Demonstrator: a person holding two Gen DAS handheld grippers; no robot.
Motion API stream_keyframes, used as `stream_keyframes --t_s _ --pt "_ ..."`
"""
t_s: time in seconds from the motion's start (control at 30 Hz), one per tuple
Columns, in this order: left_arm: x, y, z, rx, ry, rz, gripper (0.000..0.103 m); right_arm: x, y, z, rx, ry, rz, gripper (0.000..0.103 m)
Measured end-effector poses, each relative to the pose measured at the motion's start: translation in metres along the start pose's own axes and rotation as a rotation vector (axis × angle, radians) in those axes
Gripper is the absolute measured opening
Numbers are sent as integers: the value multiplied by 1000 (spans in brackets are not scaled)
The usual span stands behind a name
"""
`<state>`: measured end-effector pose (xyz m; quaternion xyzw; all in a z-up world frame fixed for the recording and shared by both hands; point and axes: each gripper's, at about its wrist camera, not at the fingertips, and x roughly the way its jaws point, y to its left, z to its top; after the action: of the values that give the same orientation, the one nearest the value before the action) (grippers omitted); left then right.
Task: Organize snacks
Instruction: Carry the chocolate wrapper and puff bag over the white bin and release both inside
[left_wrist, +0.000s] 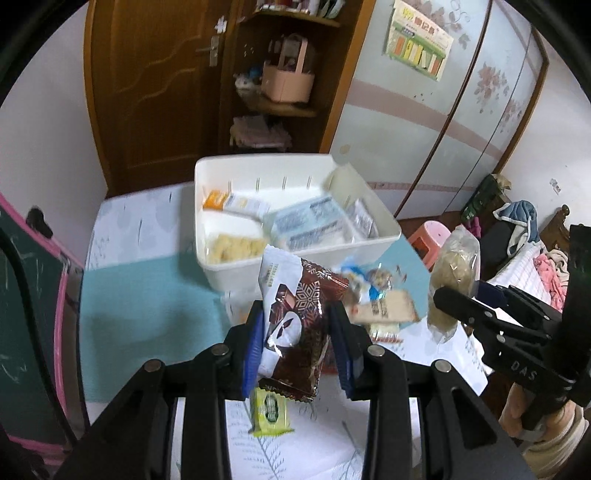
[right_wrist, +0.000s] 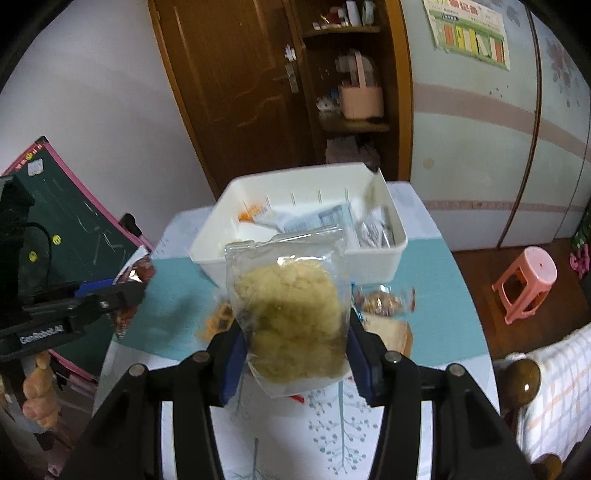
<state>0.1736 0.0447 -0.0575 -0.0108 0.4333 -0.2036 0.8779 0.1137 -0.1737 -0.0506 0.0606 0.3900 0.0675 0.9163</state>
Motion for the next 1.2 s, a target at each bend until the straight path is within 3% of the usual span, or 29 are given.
stream_keyframes --t_s 0.23,0.6,0.83,1.2 --pt "-23 -10 48 17 -98 41 33 -22 13 54 -52 -121 7 49" --pt "-44 -20 128 38 -221 106 33 -26 18 141 -63 -204 26 50" --pt "-27 -14 161 15 -235 123 33 -5 15 183 -35 -197 18 50" --pt "33 1 173 -23 -167 139 33 49 -1 192 -1 -114 -23 50"
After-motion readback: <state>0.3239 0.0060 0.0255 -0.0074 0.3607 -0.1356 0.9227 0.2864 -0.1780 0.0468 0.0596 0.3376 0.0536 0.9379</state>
